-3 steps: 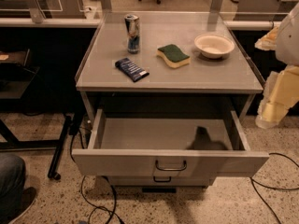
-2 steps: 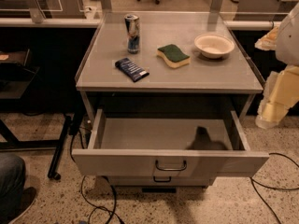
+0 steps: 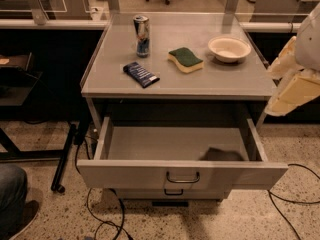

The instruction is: Close top drawer

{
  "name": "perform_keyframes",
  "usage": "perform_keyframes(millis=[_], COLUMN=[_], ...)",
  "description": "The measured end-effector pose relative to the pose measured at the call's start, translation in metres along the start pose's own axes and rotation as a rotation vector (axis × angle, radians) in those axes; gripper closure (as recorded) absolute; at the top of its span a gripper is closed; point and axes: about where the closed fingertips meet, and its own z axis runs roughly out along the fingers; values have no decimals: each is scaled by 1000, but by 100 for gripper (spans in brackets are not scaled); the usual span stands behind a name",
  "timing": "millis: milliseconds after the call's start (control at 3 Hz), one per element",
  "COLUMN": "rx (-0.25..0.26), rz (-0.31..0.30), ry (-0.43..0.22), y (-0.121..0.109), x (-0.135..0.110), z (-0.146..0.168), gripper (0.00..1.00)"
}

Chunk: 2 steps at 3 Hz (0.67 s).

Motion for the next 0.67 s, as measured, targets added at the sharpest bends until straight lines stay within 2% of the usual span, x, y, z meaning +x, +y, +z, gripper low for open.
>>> perform_keyframes(millis=[667], rx=[0], rz=[0], ry=[0], y=[0], x=[0], z=[0], gripper=[93])
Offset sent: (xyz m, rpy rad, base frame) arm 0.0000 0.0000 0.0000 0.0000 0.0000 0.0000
